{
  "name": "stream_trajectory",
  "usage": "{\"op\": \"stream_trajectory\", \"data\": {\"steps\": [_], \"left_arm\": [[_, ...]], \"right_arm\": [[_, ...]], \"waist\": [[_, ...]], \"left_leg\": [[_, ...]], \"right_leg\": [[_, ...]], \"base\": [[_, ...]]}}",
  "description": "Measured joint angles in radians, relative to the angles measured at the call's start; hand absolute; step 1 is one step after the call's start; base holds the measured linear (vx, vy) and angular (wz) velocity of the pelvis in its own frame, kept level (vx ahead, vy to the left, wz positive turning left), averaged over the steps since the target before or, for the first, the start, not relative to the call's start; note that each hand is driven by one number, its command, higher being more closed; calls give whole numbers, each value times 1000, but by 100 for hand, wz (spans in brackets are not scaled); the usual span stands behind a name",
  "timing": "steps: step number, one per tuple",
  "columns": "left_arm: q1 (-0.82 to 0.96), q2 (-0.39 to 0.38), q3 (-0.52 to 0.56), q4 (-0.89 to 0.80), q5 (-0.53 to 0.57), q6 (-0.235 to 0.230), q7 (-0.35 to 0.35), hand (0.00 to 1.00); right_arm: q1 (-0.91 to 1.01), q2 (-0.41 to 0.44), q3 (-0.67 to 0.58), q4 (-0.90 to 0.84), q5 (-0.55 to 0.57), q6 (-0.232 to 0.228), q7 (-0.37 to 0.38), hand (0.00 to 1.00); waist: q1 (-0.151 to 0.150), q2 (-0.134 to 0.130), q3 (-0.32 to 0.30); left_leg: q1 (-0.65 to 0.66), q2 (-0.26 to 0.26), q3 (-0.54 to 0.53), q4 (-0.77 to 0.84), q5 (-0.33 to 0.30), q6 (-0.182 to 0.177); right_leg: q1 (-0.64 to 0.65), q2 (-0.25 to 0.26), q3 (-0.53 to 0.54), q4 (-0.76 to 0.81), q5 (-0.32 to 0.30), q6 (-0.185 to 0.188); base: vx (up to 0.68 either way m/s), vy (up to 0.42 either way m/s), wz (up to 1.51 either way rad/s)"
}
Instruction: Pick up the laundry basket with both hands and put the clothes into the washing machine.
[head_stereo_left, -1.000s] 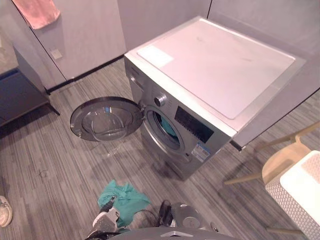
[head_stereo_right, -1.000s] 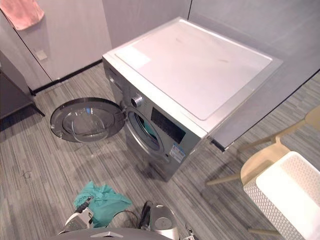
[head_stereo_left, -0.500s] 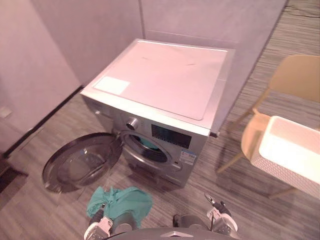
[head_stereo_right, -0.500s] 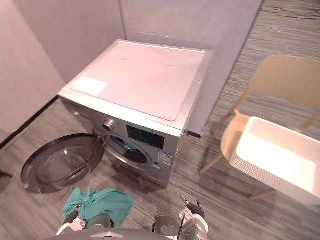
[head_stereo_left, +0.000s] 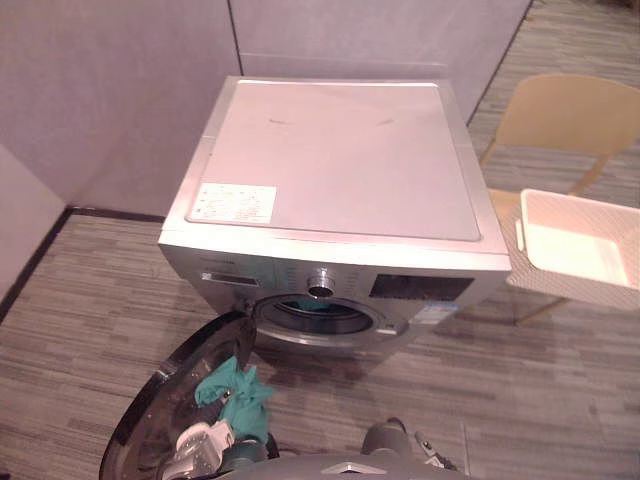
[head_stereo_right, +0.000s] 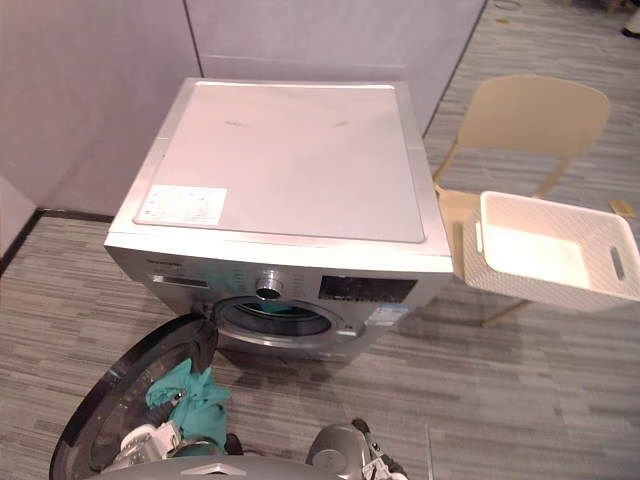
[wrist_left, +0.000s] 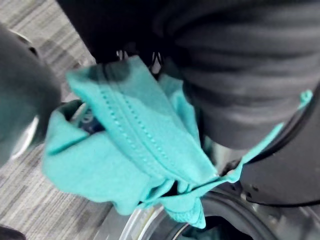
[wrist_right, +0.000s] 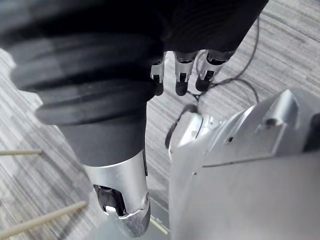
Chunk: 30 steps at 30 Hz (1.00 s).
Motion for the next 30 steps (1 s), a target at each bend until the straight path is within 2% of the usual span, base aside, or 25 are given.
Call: {"op": "stream_trajectory", "data": {"steps": [2,3,4,5,6,8,11,13,15,18,22,27,30], "left_arm": [[0,12,-19,-56,-17,-3,0,100],[-1,11,-26,-67,-22,-6,0,100],[-3,12,-41,-90,-27,-8,0,100],[-17,9,-61,-126,-41,-11,-1,100],[-52,-1,-78,-157,-48,-17,-1,100],[-85,-33,-102,-218,-67,-21,3,100],[-119,-43,-127,-273,-98,-22,10,100],[-160,-50,-138,-315,-138,-22,27,100],[-209,-49,-142,-326,-155,-22,44,100],[-292,-47,-134,-330,-178,-25,80,100],[-397,-22,-109,-388,-215,-44,132,100],[-587,75,-73,-446,-243,-64,185,100],[-742,184,-73,-447,-245,-66,193,100]], "right_arm": [[-7,-7,50,-10,0,-4,0,0],[-9,-13,69,-22,0,-5,0,0],[-14,-21,96,-38,-1,-4,0,0],[-30,-26,117,-47,-1,-11,2,0],[-51,-32,126,-82,1,-12,0,0],[-55,-60,190,-157,-1,-15,-3,0],[-60,-60,260,-245,-2,-21,-7,0],[-64,-59,327,-340,-1,-24,-12,0],[-82,-58,354,-393,0,-27,-19,0],[-117,-61,387,-473,5,-44,-33,0],[-123,-60,406,-550,20,-65,-57,0],[-119,-64,406,-594,49,-86,-59,0],[-113,-64,406,-596,49,-87,-57,0]], "waist": [[5,-9,30],[9,-9,43],[10,-19,60],[6,-16,95],[8,-7,155],[11,22,203],[15,-24,262],[16,-50,283],[23,-62,313],[20,-61,349],[20,-64,374],[6,-69,386],[-16,-77,392]], "left_leg": [[0,8,22,2,3,-1],[-2,8,27,7,3,-2],[-13,8,25,16,4,-6],[-58,12,21,57,-7,-13],[-121,38,14,150,-39,-20],[-272,109,-13,338,-106,-27],[-357,152,-19,463,-154,-39],[-495,201,-41,585,-190,-44],[-570,229,-47,658,-209,-44],[-668,269,-61,750,-230,-45],[-769,313,-61,824,-250,-47],[-863,360,-46,905,-282,-45],[-914,376,-41,939,-292,-42]], "right_leg": [[-19,9,-130,26,-44,-26],[-15,7,-152,12,-47,-28],[-5,7,-179,-15,-57,-35],[-10,5,-188,-44,-85,-8],[-29,10,-197,-39,-128,4],[-153,31,-199,97,-174,-18],[-263,33,-173,248,-237,-26],[-398,41,-166,360,-270,-49],[-483,50,-149,429,-286,-62],[-588,67,-133,505,-293,-78],[-702,96,-113,560,-292,-82],[-820,131,-80,611,-288,-90],[-879,141,-68,630,-283,-96]], "base": [[-70,-43,-37],[-65,-73,-39],[-109,-117,-22],[-160,-183,-7],[-210,-192,4],[-272,-112,-2],[-241,-127,-14],[-155,-102,-16],[-107,-81,-23],[-67,-61,-26],[-30,-44,-29],[-43,-18,-32],[-36,-24,-19]]}}
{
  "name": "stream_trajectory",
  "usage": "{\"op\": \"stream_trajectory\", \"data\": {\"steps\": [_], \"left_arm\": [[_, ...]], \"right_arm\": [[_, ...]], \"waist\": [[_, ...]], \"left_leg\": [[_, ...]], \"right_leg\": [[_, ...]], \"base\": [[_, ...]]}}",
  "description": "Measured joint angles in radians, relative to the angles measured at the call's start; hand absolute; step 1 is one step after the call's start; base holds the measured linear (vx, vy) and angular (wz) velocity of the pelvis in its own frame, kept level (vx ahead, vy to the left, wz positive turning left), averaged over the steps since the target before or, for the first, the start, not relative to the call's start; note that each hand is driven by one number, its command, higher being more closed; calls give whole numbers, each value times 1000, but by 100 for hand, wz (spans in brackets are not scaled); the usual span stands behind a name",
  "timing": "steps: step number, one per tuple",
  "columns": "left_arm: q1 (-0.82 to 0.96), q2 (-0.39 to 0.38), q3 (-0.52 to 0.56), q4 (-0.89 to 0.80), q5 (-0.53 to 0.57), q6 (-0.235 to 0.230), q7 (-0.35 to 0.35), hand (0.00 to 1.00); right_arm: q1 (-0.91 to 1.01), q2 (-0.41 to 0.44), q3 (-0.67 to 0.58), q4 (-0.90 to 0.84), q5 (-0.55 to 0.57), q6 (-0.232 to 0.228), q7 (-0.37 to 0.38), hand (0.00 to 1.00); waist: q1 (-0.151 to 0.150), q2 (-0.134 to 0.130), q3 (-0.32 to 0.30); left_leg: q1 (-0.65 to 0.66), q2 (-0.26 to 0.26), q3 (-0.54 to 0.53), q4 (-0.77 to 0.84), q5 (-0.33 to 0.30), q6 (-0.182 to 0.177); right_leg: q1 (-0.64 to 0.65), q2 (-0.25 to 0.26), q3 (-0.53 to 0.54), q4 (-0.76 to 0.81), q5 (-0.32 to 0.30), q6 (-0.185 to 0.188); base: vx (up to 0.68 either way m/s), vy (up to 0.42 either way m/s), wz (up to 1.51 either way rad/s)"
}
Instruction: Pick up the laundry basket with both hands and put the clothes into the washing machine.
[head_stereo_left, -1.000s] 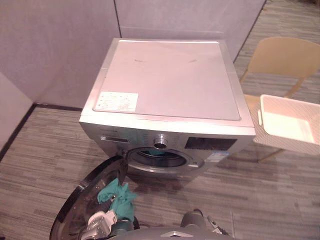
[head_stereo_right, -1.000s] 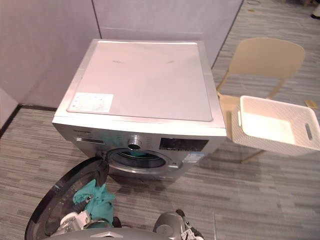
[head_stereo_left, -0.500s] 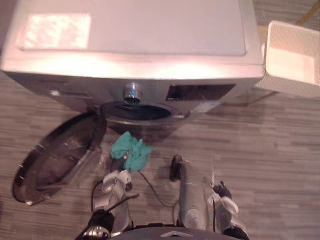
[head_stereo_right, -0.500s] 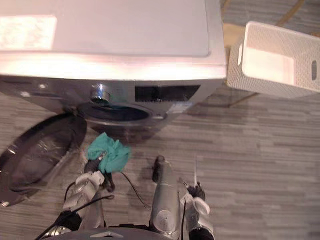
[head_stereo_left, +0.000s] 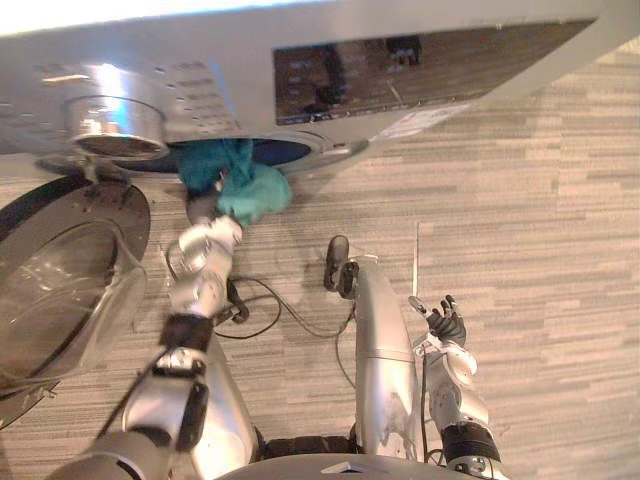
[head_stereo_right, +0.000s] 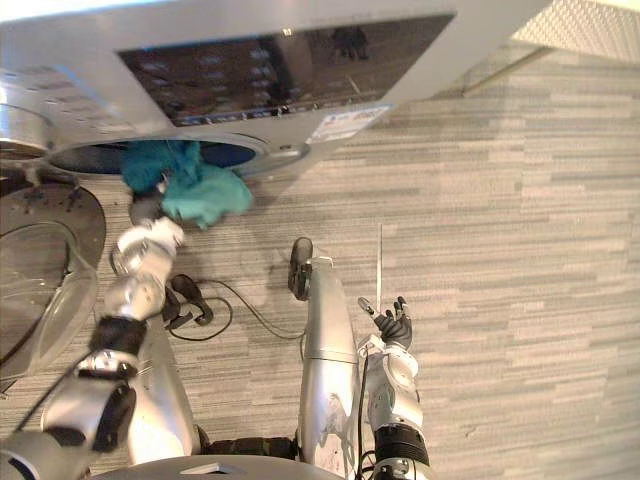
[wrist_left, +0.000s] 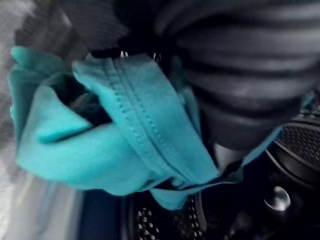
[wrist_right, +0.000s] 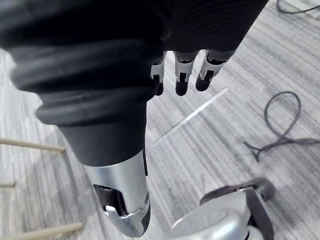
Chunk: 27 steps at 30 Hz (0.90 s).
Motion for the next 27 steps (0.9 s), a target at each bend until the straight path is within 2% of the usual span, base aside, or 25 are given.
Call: {"op": "stream_trajectory", "data": {"steps": [2,7,9,12,15,18,21,24,27], "left_arm": [[-137,87,-2,9,-11,0,-3,100],[-402,234,-64,70,-57,0,-23,100],[-488,268,-86,93,-93,0,-38,100],[-636,304,-123,135,-161,-9,-52,100],[-703,322,-127,180,-212,-52,-66,100],[-813,344,-132,320,-333,-55,-19,100],[-827,345,-139,329,-417,-72,30,100],[-834,357,-138,329,-424,-88,62,100],[-836,380,-137,320,-373,-103,95,100]], "right_arm": [[10,0,-1,-2,3,-1,3,0],[20,3,-1,5,42,-15,11,0],[21,3,-2,11,55,-22,14,0],[22,5,-1,12,85,-22,39,0],[26,8,-7,19,94,-29,46,0],[27,20,-58,52,129,-46,35,0],[28,37,-98,84,156,-46,4,0],[28,42,-122,91,175,-49,-16,0],[35,43,-161,91,195,-59,-21,0]], "waist": [[-6,-2,1],[-12,-7,17],[-13,-8,17],[-21,-11,18],[-25,-17,21],[-37,-18,22],[-38,-19,22],[-43,-20,21],[-51,-22,21]], "left_leg": [[-45,14,-2,22,-5,3],[-106,26,-3,41,-5,5],[-122,29,5,43,-6,7],[-144,32,15,45,-6,7],[-161,44,21,46,-6,7],[-187,45,28,53,-5,13],[-191,44,29,60,-6,14],[-192,44,31,62,-5,16],[-192,44,31,66,-4,16]], "right_leg": [[-44,11,4,7,9,-1],[-101,22,5,6,26,-1],[-123,26,11,4,32,1],[-152,31,24,-1,42,3],[-169,46,26,-17,58,4],[-194,48,29,-25,73,4],[-197,47,31,-22,75,1],[-199,47,32,-22,80,0],[-201,47,32,-18,82,-4]], "base": [[-26,-25,-17],[-18,-17,-10],[-13,-12,-13],[-6,4,-12],[-15,8,-14],[-39,19,-10],[-21,12,0],[0,0,0],[0,0,0]]}}
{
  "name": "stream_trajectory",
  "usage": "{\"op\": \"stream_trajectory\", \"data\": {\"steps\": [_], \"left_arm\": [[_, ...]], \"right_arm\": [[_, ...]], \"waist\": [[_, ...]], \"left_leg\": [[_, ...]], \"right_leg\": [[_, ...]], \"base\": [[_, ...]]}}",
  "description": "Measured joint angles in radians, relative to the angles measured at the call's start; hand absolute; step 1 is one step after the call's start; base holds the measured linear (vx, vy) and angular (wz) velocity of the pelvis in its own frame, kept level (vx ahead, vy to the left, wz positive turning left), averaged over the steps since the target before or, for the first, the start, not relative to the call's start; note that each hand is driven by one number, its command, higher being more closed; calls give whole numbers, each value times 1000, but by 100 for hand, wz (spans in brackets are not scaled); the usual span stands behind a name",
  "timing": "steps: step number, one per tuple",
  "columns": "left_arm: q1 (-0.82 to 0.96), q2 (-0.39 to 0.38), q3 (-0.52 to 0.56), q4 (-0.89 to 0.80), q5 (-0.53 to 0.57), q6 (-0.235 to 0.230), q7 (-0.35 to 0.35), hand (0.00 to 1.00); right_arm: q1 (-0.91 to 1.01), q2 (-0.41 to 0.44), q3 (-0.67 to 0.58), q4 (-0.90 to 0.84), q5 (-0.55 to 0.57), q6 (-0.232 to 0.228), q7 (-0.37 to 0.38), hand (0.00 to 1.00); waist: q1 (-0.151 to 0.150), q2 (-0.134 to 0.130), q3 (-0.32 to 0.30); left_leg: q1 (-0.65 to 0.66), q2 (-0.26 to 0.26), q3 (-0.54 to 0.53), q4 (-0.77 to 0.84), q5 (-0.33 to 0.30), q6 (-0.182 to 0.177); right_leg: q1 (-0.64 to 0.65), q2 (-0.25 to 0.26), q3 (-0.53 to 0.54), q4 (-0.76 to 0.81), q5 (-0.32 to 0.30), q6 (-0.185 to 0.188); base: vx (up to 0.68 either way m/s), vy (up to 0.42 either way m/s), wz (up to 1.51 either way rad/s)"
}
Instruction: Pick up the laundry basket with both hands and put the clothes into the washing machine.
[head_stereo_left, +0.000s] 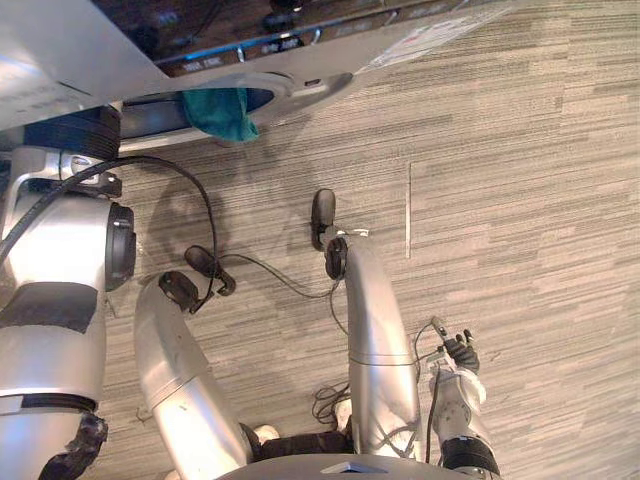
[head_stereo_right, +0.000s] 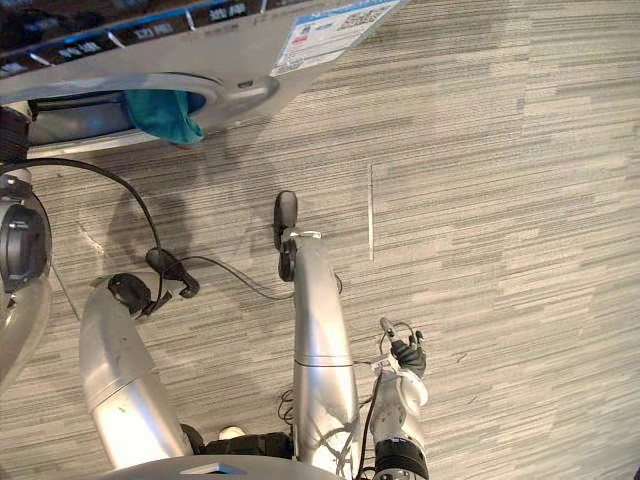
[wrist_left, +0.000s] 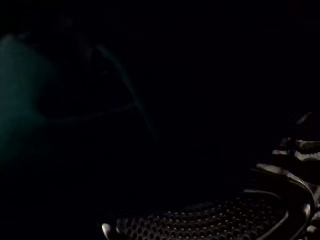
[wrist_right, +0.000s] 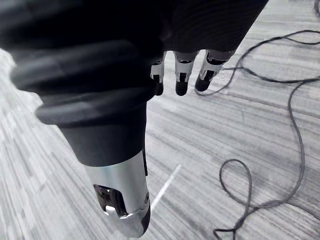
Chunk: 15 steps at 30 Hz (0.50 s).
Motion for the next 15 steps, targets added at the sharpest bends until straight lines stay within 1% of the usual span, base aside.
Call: {"op": "stream_trajectory", "data": {"steps": [1,2,3,4,6,7,8,9,10,11,12,13,14,15], "left_arm": [[0,14,-15,-7,125,-1,56,100],[0,20,-27,-10,199,-1,89,100],[0,38,-55,-30,346,13,145,100],[0,78,-118,-75,572,49,215,100],[0,124,-204,-111,833,81,273,100],[0,137,-235,-117,930,107,300,100],[0,176,-342,-129,1108,156,343,100],[-1,214,-447,-156,1332,206,344,100],[-6,227,-488,-160,1428,213,341,100],[-15,235,-519,-157,1583,217,292,100],[-22,235,-533,-138,1668,223,243,100],[-30,234,-533,-103,1738,246,209,100],[-36,234,-532,-82,1762,263,202,100],[-39,226,-511,-41,1778,292,184,100]], "right_arm": [[6,1,-17,-1,2,-10,1,0],[12,1,-28,-1,3,-16,1,0],[28,-3,-42,-4,5,-31,2,0],[40,-1,-65,-2,14,-51,4,0],[64,-6,-77,0,39,-75,4,0],[73,-6,-77,0,46,-82,6,0],[79,-8,-76,7,62,-97,13,0],[74,-14,-73,25,92,-109,28,0],[67,-18,-72,38,98,-116,33,0],[53,-24,-72,49,132,-117,44,0],[44,-26,-71,50,155,-120,61,0],[29,-35,-66,59,165,-123,70,0],[24,-42,-56,65,168,-124,71,0],[17,-46,-49,72,170,-124,75,0]], "waist": [[0,-2,-1],[0,-2,-1],[0,-2,-1],[-3,-3,-1],[-4,-3,-1],[-3,-3,-1],[-3,-4,-2],[0,-4,-2],[2,-4,-2],[3,-4,-2],[3,-5,-2],[1,-5,-3],[1,-5,-3],[2,-5,-3]], "left_leg": [[-2,0,-2,2,0,1],[-4,0,-4,5,0,1],[-16,0,-12,12,0,1],[-28,1,-20,19,0,1],[-42,4,-28,27,0,1],[-44,5,-29,28,0,1],[-45,5,-31,29,0,1],[-45,5,-30,29,0,2],[-45,5,-29,30,0,2],[-47,5,-29,30,0,3],[-48,6,-29,28,2,7],[-48,7,-27,26,3,8],[-48,8,-27,25,4,9],[-48,16,-25,24,5,11]], "right_leg": [[-1,0,0,8,0,-1],[-3,0,-1,10,1,-1],[-10,0,-2,16,1,-1],[-19,0,-4,22,1,-2],[-27,2,-7,26,3,-5],[-28,2,-8,27,3,-5],[-28,2,-9,26,4,-7],[-28,2,-9,24,5,-8],[-28,2,-9,23,7,-9],[-28,2,-9,17,11,-9],[-28,2,-10,9,16,-9],[-26,4,-12,0,24,-7],[-25,7,-11,-6,28,-6],[-21,16,-11,-20,39,-7]], "base": [[0,0,0],[0,0,0],[0,0,0],[-35,-2,-2],[-38,-4,-2],[-41,-4,-1],[-41,-2,0],[-40,0,-1],[-41,3,-2],[-47,6,-3],[-63,8,-6],[-72,9,-7],[-63,7,-16],[-52,5,-15]]}}
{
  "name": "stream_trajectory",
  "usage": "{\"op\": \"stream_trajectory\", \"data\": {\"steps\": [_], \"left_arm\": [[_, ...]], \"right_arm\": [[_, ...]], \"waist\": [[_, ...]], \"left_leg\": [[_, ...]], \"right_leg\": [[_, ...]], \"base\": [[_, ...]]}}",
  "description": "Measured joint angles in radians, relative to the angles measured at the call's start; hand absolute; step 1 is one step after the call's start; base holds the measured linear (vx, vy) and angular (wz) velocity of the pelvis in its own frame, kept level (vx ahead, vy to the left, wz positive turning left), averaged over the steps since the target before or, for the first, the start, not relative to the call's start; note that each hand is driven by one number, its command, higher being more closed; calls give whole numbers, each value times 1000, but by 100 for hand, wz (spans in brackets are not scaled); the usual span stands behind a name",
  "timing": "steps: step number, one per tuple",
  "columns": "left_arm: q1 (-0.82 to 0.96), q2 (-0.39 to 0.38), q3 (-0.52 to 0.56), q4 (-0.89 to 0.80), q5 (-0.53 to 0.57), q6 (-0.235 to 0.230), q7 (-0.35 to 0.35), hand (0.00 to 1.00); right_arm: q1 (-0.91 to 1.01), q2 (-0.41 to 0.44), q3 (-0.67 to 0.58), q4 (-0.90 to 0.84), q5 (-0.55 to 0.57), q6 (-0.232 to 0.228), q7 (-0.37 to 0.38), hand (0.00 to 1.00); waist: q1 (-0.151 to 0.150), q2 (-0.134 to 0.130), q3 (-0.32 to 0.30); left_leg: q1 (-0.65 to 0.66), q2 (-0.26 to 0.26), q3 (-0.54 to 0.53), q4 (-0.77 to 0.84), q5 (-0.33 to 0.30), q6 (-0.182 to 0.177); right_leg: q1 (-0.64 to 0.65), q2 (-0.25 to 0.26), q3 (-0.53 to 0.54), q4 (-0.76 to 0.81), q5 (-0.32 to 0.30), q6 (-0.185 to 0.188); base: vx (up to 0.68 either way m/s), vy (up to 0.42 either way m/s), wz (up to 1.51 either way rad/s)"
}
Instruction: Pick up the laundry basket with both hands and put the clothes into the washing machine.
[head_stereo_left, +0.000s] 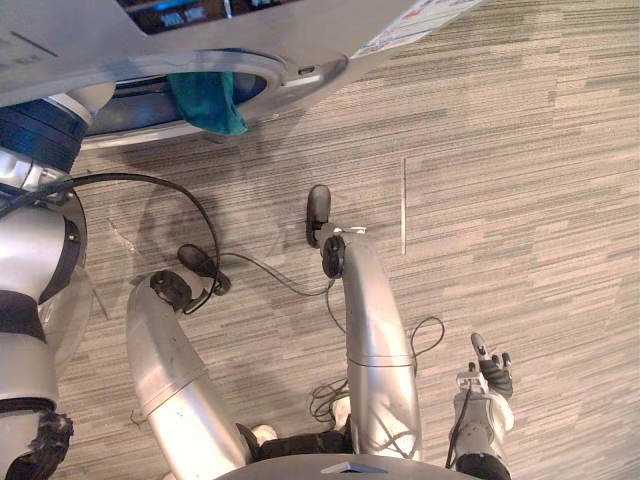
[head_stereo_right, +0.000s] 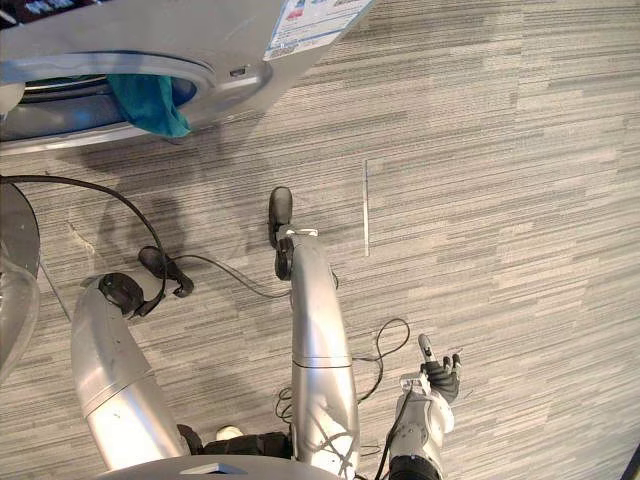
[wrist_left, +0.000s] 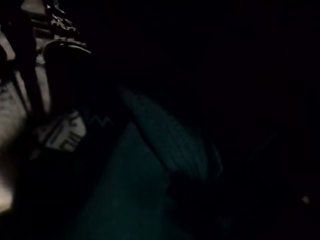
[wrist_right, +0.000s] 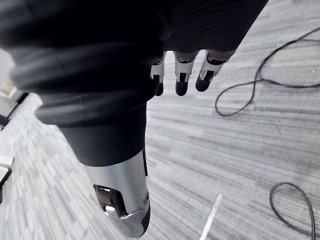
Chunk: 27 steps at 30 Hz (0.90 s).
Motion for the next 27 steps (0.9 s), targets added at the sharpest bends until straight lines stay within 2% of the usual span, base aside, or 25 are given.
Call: {"op": "stream_trajectory", "data": {"steps": [1,2,3,4,5,6,7,8,9,10,11,13,16,20,25,26,27], "left_arm": [[-2,-13,28,22,-9,11,-11,100],[-13,-42,77,59,-86,19,-22,100],[-30,-89,150,108,-283,5,-3,100],[-49,-137,202,165,-554,-30,37,100],[-52,-155,221,185,-715,-54,56,100],[-52,-192,263,209,-980,-98,75,100],[-54,-227,305,194,-1305,-176,69,100],[-53,-246,343,174,-1546,-255,53,100],[-53,-256,367,165,-1610,-284,54,100],[-50,-271,439,157,-1708,-362,45,100],[-50,-270,486,157,-1766,-394,32,100],[-50,-271,534,155,-1839,-429,30,100],[-48,-270,604,155,-1895,-463,26,100],[-30,-246,649,155,-1927,-484,25,100],[-16,-227,651,155,-1926,-508,25,100],[-15,-226,650,155,-1926,-516,25,0],[-14,-226,650,155,-1926,-522,24,0]], "right_arm": [[0,1,3,1,9,0,0,0],[0,2,12,7,26,0,0,0],[2,7,17,6,28,0,-7,0],[2,16,18,4,23,2,-18,0],[2,21,18,1,18,4,-23,0],[2,36,18,-13,12,8,-42,0],[1,49,18,-32,-10,19,-68,0],[0,55,18,-40,-25,31,-87,0],[0,56,19,-42,-28,36,-96,0],[0,57,18,-37,-45,51,-110,0],[1,64,13,-37,-54,54,-120,0],[1,76,14,-37,-60,57,-134,0],[1,81,14,-40,-60,58,-136,0],[1,81,14,-37,-58,58,-136,0],[9,82,14,-37,-50,73,-135,0],[12,81,14,-36,-50,74,-135,0],[13,82,14,-35,-50,76,-134,0]], "waist": [[0,0,0],[-3,-2,-1],[-3,-2,-1],[1,-4,-3],[3,-4,-3],[3,-6,-3],[3,-7,-4],[2,-7,-4],[1,-7,-4],[-5,-10,-6],[-11,-11,-6],[-17,-11,-6],[-22,-11,-6],[-25,-13,-7],[-22,-13,-7],[-22,-13,-7],[-22,-13,-7]], "left_leg": [[0,1,-1,-2,2,1],[0,1,0,-10,8,4],[-2,-1,2,-21,17,9],[-3,-4,3,-31,23,10],[-3,-4,2,-34,24,11],[-2,-5,-3,-38,28,13],[-2,-13,-3,-48,33,18],[-2,-16,-3,-53,37,20],[-2,-17,-3,-55,38,21],[-2,-17,-2,-56,37,21],[-2,-16,-1,-56,37,21],[-1,-12,-1,-55,37,21],[1,-5,-1,-49,37,20],[17,5,15,-44,32,19],[28,9,25,-43,30,18],[28,10,25,-43,30,18],[27,10,24,-42,29,18]], "right_leg": [[3,2,-2,-7,5,0],[7,3,-3,-19,13,0],[12,1,-7,-37,23,2],[16,0,-12,-52,32,2],[21,0,-15,-60,35,2],[31,-1,-20,-70,38,3],[37,-5,-22,-83,42,4],[42,-6,-24,-93,45,6],[44,-7,-24,-97,47,8],[46,-7,-23,-101,49,9],[46,-4,-22,-102,55,11],[47,1,-20,-104,56,12],[47,6,-19,-98,56,12],[46,19,-2,-95,58,9],[46,24,5,-93,59,7],[46,24,5,-93,59,7],[46,24,4,-93,59,7]], "base": [[-54,3,-12],[-71,-1,1],[-89,-7,7],[-77,-10,6],[-74,-5,5],[-80,2,9],[-75,5,12],[-58,6,9],[-35,10,0],[-35,13,-6],[-25,10,-8],[-17,3,-8],[-24,-8,-5],[-41,-17,-9],[-25,-14,-5],[-39,-15,-1],[-33,-10,-1]]}}
